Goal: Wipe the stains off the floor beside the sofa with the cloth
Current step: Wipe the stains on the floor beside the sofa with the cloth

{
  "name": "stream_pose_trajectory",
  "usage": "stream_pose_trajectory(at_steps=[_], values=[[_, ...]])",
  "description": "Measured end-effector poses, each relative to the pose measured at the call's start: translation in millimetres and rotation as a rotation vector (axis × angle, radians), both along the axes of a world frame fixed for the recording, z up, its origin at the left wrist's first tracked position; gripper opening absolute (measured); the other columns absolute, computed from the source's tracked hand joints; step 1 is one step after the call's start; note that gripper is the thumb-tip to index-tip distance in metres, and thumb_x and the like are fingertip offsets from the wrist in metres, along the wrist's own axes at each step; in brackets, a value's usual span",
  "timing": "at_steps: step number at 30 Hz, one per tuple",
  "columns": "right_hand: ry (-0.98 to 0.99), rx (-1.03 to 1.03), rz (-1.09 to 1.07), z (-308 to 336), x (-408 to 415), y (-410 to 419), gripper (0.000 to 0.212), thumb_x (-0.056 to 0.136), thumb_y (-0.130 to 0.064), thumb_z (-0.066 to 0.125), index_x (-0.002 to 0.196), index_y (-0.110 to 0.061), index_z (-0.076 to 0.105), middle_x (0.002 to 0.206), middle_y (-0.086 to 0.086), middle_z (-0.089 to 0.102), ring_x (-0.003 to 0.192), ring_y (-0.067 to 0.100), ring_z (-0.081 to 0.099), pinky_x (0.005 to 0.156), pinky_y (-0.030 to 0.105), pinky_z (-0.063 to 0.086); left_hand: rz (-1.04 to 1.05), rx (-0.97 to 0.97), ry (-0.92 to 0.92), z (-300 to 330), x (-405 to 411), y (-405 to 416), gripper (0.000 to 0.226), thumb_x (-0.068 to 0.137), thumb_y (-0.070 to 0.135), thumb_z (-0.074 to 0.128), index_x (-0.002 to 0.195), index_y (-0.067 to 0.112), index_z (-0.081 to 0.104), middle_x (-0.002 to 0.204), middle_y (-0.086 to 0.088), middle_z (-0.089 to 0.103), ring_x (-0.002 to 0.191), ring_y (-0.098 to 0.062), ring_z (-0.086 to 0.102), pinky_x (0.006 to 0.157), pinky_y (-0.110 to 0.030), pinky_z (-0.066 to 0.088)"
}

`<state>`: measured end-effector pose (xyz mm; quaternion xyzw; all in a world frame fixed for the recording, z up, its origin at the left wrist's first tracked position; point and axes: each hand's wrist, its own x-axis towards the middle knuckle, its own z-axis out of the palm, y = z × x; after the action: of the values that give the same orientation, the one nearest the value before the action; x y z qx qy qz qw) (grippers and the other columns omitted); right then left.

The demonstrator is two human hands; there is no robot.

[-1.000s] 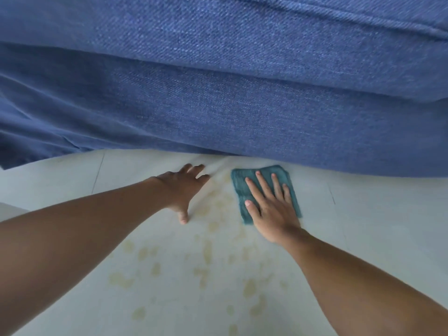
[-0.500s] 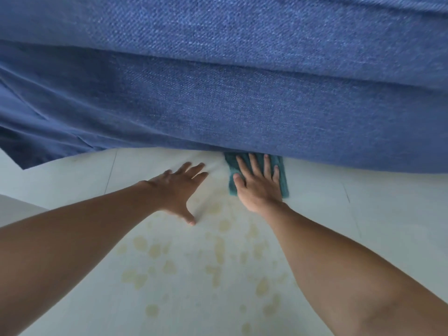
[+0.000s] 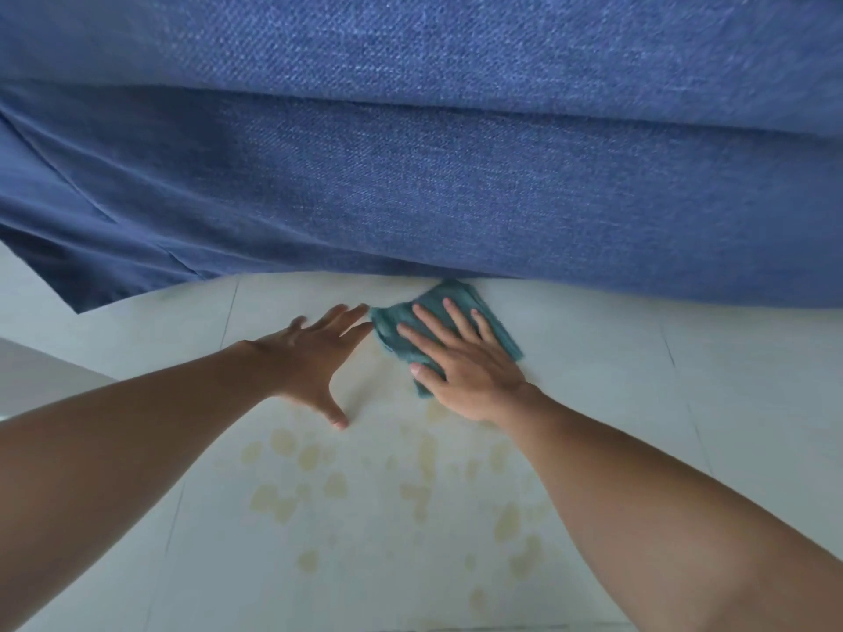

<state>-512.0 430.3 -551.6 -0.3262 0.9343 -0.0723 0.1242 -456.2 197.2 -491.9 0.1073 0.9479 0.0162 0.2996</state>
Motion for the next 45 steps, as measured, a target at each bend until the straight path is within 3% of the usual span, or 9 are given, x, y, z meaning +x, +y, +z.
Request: stream_pose_trajectory(at_steps=[3,6,11,17,22,26,34,39,45], values=[[-0.017,0.0,-0.179,2.0,7.6,0.5,0.066,0.097,-0.062,0.021,0.158,-0.045,0.003,0.169,-0.014,-0.009,0.156,0.026,-0.016,0.124,0.053,-0.01,0.001,-0.031,-0.007,3.7,1.6,-1.6,0.146,0.057,0.067,0.083,0.158,0.019,-0.011,0.165,0.0,-0.023,0.154,-0.021,-0.012,0.123,-0.055,0.012],[-0.037,0.02,-0.044,4.4,15.6,-2.4,0.064,0.098,-0.062,0.019,0.158,-0.047,0.0,0.169,-0.015,-0.01,0.155,0.024,-0.018,0.124,0.053,-0.009,-0.001,-0.054,-0.022,5.9,1.5,-1.5,0.147,0.057,0.067,0.083,0.158,0.017,-0.012,0.165,-0.001,-0.024,0.154,-0.021,-0.012,0.123,-0.054,0.015],[-0.078,0.025,-0.084,7.2,12.4,-3.5,0.063,0.099,-0.061,0.018,0.157,-0.047,-0.001,0.169,-0.017,-0.013,0.155,0.022,-0.02,0.124,0.053,-0.01,-0.008,-0.077,-0.04,6.5,-1.4,2.9,0.146,0.059,0.064,0.084,0.158,0.015,-0.011,0.164,-0.003,-0.025,0.154,-0.023,-0.011,0.12,-0.049,0.027],[-0.109,0.019,-0.135,8.5,9.4,-13.0,0.062,0.1,-0.059,0.02,0.158,-0.047,-0.001,0.169,-0.017,-0.013,0.154,0.022,-0.02,0.123,0.051,-0.013,0.016,-0.078,-0.072,4.0,2.6,2.2,0.145,0.06,0.06,0.086,0.158,0.019,-0.012,0.163,-0.003,-0.028,0.153,-0.024,-0.015,0.118,-0.05,0.031],[-0.131,0.008,-0.178,11.0,4.2,-8.6,0.062,0.101,-0.059,0.019,0.158,-0.046,-0.001,0.168,-0.019,-0.011,0.155,0.018,-0.018,0.124,0.046,-0.013,-0.04,-0.037,-0.04,9.5,3.4,11.2,0.127,0.07,0.059,0.078,0.159,0.027,-0.006,0.166,0.004,-0.02,0.154,-0.019,-0.011,0.122,-0.055,0.018],[-0.129,0.021,-0.281,13.5,0.9,11.9,0.063,0.101,-0.059,0.018,0.158,-0.045,-0.003,0.168,-0.019,-0.013,0.155,0.019,-0.017,0.124,0.046,-0.012,-0.057,-0.033,-0.053,14.2,-7.1,27.5,0.122,0.074,0.057,0.077,0.159,0.027,-0.005,0.165,0.005,-0.023,0.153,-0.019,-0.015,0.122,-0.056,0.015],[-0.194,0.059,-0.578,20.2,13.9,131.7,0.064,0.101,-0.06,0.019,0.158,-0.043,-0.004,0.167,-0.019,-0.017,0.155,0.019,-0.018,0.125,0.046,-0.011,-0.151,0.001,-0.07,15.2,-38.5,72.9,0.113,0.08,0.041,0.077,0.159,0.031,-0.003,0.163,0.011,-0.025,0.153,-0.015,-0.014,0.117,-0.048,0.033],[-0.175,0.065,-0.735,17.3,36.6,191.5,0.064,0.102,-0.059,0.023,0.159,-0.043,-0.002,0.168,-0.018,-0.013,0.156,0.018,-0.014,0.125,0.045,-0.009,-0.319,-0.021,-0.035,7.8,-46.9,110.4,0.087,0.097,0.031,0.058,0.16,0.026,-0.001,0.166,0.007,-0.018,0.154,-0.017,-0.008,0.119,-0.045,0.03],[-0.11,0.036,-0.989,10.4,96.1,210.7,0.065,0.1,-0.06,0.016,0.16,-0.038,0.003,0.171,-0.011,-0.004,0.157,0.021,-0.006,0.125,0.047,-0.003,-0.38,-0.005,0.056,4.2,-57.5,133.8,0.073,0.101,0.033,0.048,0.16,0.024,0.005,0.167,0.005,-0.013,0.154,-0.018,-0.005,0.119,-0.047,0.029]])
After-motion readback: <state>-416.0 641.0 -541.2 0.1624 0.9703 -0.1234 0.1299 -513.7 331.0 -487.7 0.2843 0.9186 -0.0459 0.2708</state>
